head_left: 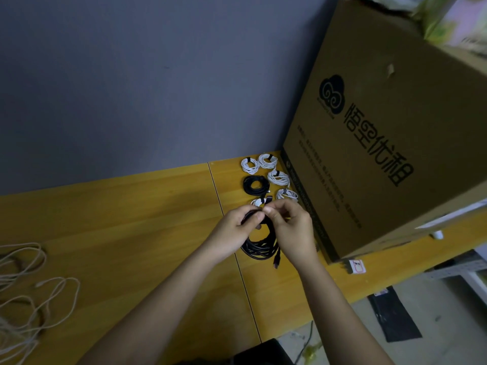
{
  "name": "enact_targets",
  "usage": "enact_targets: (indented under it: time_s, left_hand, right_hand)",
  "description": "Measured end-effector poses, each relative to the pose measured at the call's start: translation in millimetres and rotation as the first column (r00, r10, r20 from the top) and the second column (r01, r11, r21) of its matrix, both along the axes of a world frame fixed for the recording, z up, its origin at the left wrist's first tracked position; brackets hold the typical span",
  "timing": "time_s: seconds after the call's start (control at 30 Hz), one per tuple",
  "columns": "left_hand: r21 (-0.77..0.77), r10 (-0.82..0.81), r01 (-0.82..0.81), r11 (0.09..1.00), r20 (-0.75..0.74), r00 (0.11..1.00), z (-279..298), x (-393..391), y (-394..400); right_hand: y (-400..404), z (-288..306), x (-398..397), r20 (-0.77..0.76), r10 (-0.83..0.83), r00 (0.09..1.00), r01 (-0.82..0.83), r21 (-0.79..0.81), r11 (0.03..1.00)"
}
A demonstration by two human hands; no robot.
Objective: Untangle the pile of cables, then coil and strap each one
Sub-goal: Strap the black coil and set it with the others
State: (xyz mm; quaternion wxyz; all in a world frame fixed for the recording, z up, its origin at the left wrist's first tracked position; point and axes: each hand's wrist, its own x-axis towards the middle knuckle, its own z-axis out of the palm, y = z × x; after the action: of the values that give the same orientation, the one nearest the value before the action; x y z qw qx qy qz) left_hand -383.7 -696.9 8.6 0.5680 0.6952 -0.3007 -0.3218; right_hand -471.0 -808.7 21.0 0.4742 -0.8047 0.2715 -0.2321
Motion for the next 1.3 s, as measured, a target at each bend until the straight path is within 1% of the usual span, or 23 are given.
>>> enact_targets:
  time_s: [0.1, 0.2, 0.3, 0.4, 0.43, 0.5, 0.57, 0.67, 0.73, 0.8, 0.83, 0.97, 1.07, 1.1, 1.13, 1.2, 1.23, 1.3]
  left_hand:
    - [-0.034, 0.005, -0.003, 0.999, 0.049, 0.999, 0.8, 1.1, 3.3]
    - [-0.028, -0.006, 0.010, 1.000, 0.154, 0.988, 1.5, 3.6, 6.0]
    - [-0.003, -0.037, 0.039, 0.999, 0.255, 0.966, 0.3, 5.6, 9.7]
    - [0.026, -0.071, 0.067, 0.997, 0.376, 0.924, -1.6, 6.1, 12.6]
    - [0.030, -0.074, 0.067, 0.997, 0.416, 0.907, -1.6, 6.0, 13.0]
    - [0.014, -0.062, 0.062, 0.998, 0.443, 0.894, 0.0, 4.8, 14.5]
    - [-0.005, -0.061, 0.069, 0.998, 0.419, 0.906, 4.7, 3.9, 16.4]
    - [-0.034, -0.080, 0.115, 0.993, 0.530, 0.844, 8.3, 4.3, 19.2]
    - [-0.047, -0.065, 0.109, 0.993, 0.557, 0.828, 8.2, 4.2, 20.8]
    - [-0.059, -0.038, 0.086, 0.995, 0.559, 0.828, 6.9, 4.6, 20.5]
    - [-0.069, -0.022, 0.077, 0.995, 0.581, 0.814, 6.0, 4.7, 20.0]
    - [-0.107, 0.035, 0.057, 0.993, 0.702, 0.711, -1.0, 7.0, 18.0]
    - [-0.150, 0.094, 0.033, 0.988, 0.759, 0.644, -5.0, 6.9, 16.6]
    - [-0.166, 0.111, 0.027, 0.986, 0.765, 0.634, -5.7, 6.7, 15.5]
    - [-0.176, 0.124, 0.019, 0.984, 0.762, 0.635, -5.8, 6.8, 14.3]
    - [-0.176, 0.134, -0.007, 0.984, 0.723, 0.678, -4.8, 6.6, 12.5]
    - [-0.166, 0.135, -0.025, 0.986, 0.694, 0.708, -4.3, 6.4, 12.0]
    - [-0.126, 0.122, -0.054, 0.991, 0.638, 0.760, -4.1, 7.2, 11.0]
  right_hand:
    - [0.8, 4.5, -1.4, 0.033, 0.026, 0.999, -0.030, 0.138, 0.990]
    - [1.2, 5.3, -2.1, 0.026, 0.035, 0.999, -0.039, 0.215, 0.976]
    - [-1.1, 4.3, -3.7, 0.036, 0.041, 0.999, -0.051, 0.350, 0.935]
    - [-3.0, 6.9, -6.4, 0.022, 0.102, 0.995, -0.102, 0.390, 0.915]
    - [-2.7, 7.9, -7.4, 0.034, 0.099, 0.995, -0.104, 0.404, 0.909]
    - [-1.1, 10.8, -7.9, 0.068, 0.056, 0.996, -0.082, 0.465, 0.881]
    - [-0.7, 14.3, -7.4, 0.080, 0.030, 0.996, -0.068, 0.524, 0.849]
    - [-3.3, 20.4, -6.8, 0.075, 0.064, 0.995, -0.096, 0.603, 0.792]
    - [-4.9, 24.0, -5.5, 0.089, 0.077, 0.993, -0.116, 0.640, 0.759]
    - [-3.3, 25.6, -2.8, 0.108, 0.062, 0.992, -0.117, 0.635, 0.764]
    - [-1.3, 25.5, -1.3, 0.115, 0.045, 0.992, -0.107, 0.620, 0.778]
    - [9.0, 21.2, 4.5, 0.123, -0.073, 0.990, 0.003, 0.493, 0.870]
    - [16.0, 19.5, 8.5, 0.139, -0.142, 0.980, 0.061, 0.467, 0.882]
    - [17.6, 18.6, 9.7, 0.143, -0.159, 0.977, 0.076, 0.463, 0.883]
    - [19.3, 17.6, 10.7, 0.147, -0.179, 0.973, 0.092, 0.463, 0.881]
    - [22.7, 15.1, 11.7, 0.154, -0.215, 0.964, 0.124, 0.454, 0.882]
    - [23.5, 14.0, 12.2, 0.151, -0.220, 0.964, 0.136, 0.431, 0.892]
    - [20.4, 13.7, 12.9, 0.120, -0.194, 0.974, 0.145, 0.331, 0.933]
